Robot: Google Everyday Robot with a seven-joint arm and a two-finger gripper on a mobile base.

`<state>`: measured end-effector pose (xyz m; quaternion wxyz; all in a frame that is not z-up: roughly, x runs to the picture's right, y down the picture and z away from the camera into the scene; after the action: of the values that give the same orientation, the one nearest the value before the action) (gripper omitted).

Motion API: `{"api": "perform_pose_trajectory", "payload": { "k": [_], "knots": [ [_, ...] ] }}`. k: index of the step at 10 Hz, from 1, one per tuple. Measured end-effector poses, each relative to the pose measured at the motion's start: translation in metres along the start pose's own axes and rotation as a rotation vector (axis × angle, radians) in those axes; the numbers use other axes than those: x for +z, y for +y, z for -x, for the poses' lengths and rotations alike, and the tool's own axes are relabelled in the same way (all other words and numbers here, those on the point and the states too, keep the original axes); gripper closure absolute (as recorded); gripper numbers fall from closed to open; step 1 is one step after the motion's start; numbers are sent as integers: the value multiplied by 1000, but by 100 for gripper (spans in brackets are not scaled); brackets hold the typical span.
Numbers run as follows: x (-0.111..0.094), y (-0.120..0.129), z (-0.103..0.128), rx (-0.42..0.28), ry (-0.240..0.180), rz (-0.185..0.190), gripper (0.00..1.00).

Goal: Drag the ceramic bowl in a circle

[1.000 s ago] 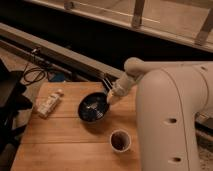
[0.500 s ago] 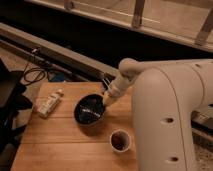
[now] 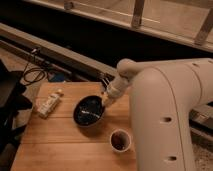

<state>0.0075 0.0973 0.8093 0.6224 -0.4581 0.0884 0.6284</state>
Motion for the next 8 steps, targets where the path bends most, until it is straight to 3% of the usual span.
{"api": "perform_pose_trajectory", "payload": {
  "k": [5, 8],
  "knots": [
    [17, 22, -8, -23, 39, -9, 100],
    [22, 28, -12, -13, 41, -11, 100]
  ]
}}
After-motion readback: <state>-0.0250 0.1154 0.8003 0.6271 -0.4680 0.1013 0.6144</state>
